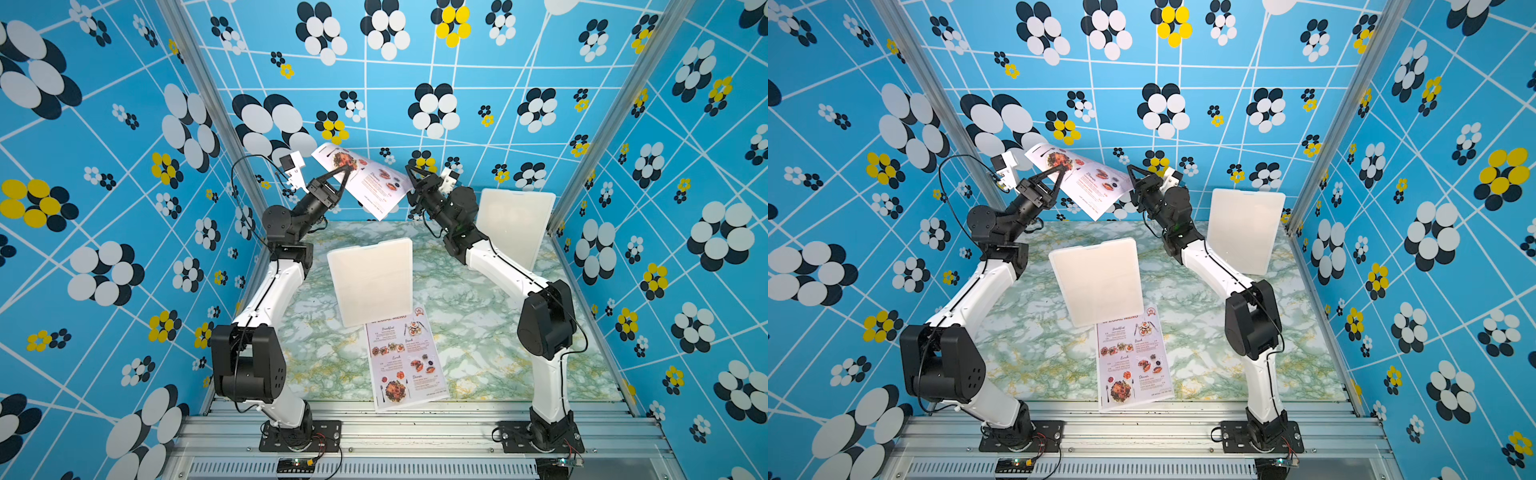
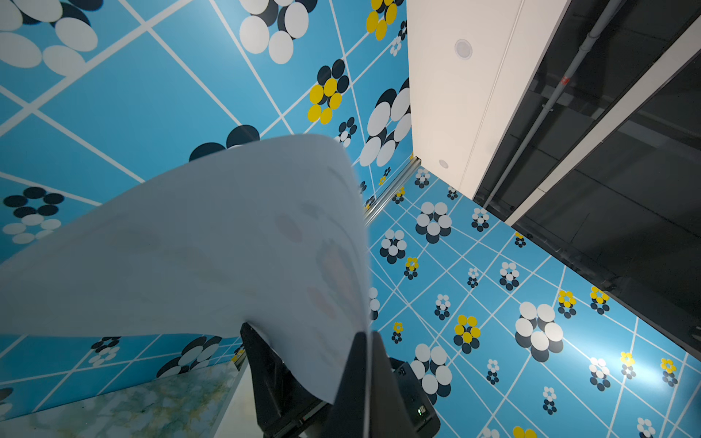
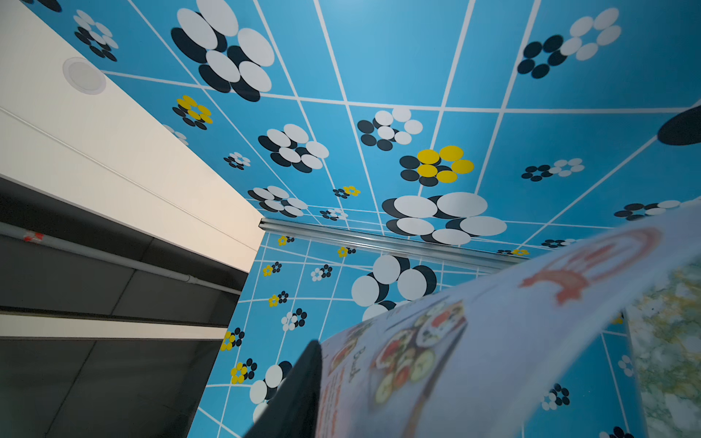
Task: Insert the menus into the narrow rack
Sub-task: Insert the menu into the narrow rack.
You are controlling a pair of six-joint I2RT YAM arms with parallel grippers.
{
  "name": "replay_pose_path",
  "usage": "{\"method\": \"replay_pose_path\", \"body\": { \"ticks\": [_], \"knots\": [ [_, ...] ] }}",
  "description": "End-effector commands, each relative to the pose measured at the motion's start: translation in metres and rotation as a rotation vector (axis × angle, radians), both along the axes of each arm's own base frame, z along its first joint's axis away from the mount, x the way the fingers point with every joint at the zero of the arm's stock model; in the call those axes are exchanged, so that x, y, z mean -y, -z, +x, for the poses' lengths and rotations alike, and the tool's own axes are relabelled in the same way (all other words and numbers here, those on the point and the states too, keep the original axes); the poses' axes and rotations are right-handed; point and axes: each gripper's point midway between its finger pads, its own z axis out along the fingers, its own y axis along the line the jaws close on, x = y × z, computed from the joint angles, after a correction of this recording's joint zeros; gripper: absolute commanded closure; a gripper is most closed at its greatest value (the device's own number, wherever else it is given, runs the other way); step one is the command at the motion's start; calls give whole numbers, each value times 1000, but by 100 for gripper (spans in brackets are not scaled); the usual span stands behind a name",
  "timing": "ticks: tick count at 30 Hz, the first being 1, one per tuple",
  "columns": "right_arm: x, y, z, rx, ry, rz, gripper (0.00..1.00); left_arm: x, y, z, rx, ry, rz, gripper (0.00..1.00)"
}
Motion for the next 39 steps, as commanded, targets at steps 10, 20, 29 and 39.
{"method": "replay_pose_path", "body": {
  "ticks": [10, 20, 29, 39],
  "knots": [
    [-7, -48, -31, 143, -64, -188, 77, 11, 11, -11, 75, 41, 191, 100],
    [-11, -46, -46, 185, -97, -369, 84, 8, 41, 0, 43, 24, 268, 100],
    [-14, -24, -49, 162, -126, -446, 89, 2, 71, -2, -1, 7, 314, 85],
    [-13, -9, -54, 132, -140, -498, 90, -10, 89, -7, -35, -34, 349, 77]
  ]
}}
